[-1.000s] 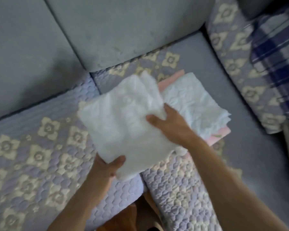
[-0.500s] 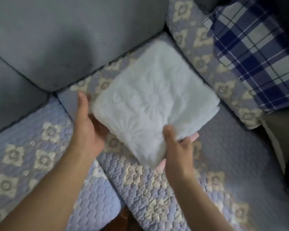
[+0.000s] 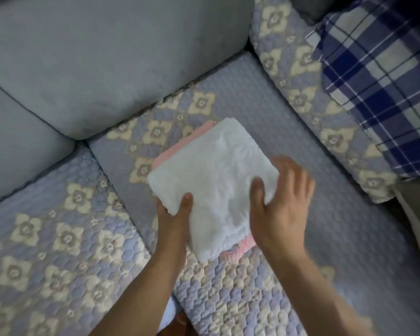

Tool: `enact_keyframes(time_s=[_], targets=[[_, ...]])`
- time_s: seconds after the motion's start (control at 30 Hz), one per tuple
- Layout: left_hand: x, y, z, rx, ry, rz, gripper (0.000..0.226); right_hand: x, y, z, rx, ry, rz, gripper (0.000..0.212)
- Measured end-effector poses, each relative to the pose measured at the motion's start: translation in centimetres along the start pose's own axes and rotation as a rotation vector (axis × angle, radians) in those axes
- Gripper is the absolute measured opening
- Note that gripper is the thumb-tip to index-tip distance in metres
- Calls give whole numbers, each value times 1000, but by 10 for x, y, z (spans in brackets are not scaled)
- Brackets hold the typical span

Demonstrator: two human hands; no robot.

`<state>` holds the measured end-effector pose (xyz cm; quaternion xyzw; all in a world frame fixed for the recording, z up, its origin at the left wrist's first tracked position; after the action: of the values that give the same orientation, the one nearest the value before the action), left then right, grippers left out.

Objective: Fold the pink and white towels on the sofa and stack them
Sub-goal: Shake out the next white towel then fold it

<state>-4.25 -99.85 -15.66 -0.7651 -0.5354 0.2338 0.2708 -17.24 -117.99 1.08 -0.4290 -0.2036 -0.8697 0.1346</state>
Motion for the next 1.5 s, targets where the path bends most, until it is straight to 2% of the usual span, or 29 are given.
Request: enact_keyframes(time_s=[0.03, 0.1, 0.17, 0.23, 0.3, 0.37, 0.4, 0.47, 0.53, 0.6, 0.67, 0.73, 0.77, 0.8, 0.87, 0.9, 1.0, 1.03, 1.1, 1.13, 1.2, 1.3, 1.37, 1.43, 1.5], targets=[[-1, 1, 6, 26, -21, -4, 59, -25, 20, 3, 58, -78, 83, 50], [-4, -1, 22, 116, -66, -33, 59, -85, 45, -27, -1, -266, 342, 64], [-3, -1, 40, 183, 34, -104, 75, -134, 42, -70, -96, -358, 624, 72], [-2, 2, 43, 200, 141, -111, 97, -156, 34, -95, -152, -298, 781, 73], [-4, 14, 45, 242, 215, 0, 106, -158, 40, -96, -160, -253, 800, 70], [-6, 20, 28, 191, 228, 119, 91, -151, 48, -93, -163, -240, 776, 68], [-2, 21, 11, 143, 206, 126, 87, -141, 53, -89, -124, -250, 711, 69], [15, 20, -35, 9, 239, 74, 101, -103, 56, -71, -16, -234, 480, 76], [29, 31, -88, -141, 447, 43, 106, -61, 38, -64, -62, -124, 277, 87], [13, 50, -123, -185, 697, 168, 104, -40, -12, -84, -336, 40, 226, 107], [-26, 71, -134, -214, 939, 337, 100, -46, -77, -109, -744, 265, 250, 124], [-60, 106, -127, -177, 1016, 407, 85, -74, -130, -124, -1110, 578, 247, 122], [-70, 124, -118, -115, 1007, 402, 79, -92, -146, -128, -1249, 728, 256, 113], [-70, 144, -104, -5, 1003, 361, 80, -109, -153, -130, -1308, 862, 268, 103], [-73, 163, -75, 135, 1083, 379, 89, -131, -149, -138, -1275, 1032, 281, 80], [-77, 162, -66, 160, 1118, 420, 85, -138, -146, -143, -1248, 1074, 296, 71], [-89, 153, -56, 192, 1060, 461, 84, -144, -147, -152, -1230, 1119, 343, 72], [-94, 148, -55, 201, 1008, 500, 77, -146, -149, -154, -1216, 1136, 361, 73], [-94, 144, -55, 238, 925, 526, 61, -148, -149, -153, -1187, 1176, 383, 63], [-86, 144, -54, 278, 905, 512, 62, -146, -147, -152, -1164, 1179, 390, 51], [-69, 133, -51, 395, 835, 564, 79, -134, -138, -148, -1137, 1196, 385, 38], [-30, 104, -43, 505, 694, 645, 100, -118, -139, -154, -1122, 1104, 424, 54], [-7, 81, -31, 476, 709, 698, 104, -105, -135, -149, -1078, 1082, 465, 50], [17, 67, -24, 347, 740, 609, 105, -97, -132, -137, -1035, 1071, 527, 48], [43, 50, -24, 225, 726, 498, 95, -90, -132, -115, -953, 1075, 626, 48]])
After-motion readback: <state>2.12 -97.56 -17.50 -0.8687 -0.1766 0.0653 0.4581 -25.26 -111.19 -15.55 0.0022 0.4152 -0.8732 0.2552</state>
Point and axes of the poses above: each hand's wrist, its own y-axis towards the middle knuckle, its own x-axis out of the back of the hand, z = x × y, the point moved 10 cm from there along y, towards the middle knuckle, and after that the axes turned 3 degrees about -z, right-handed, at the moved point
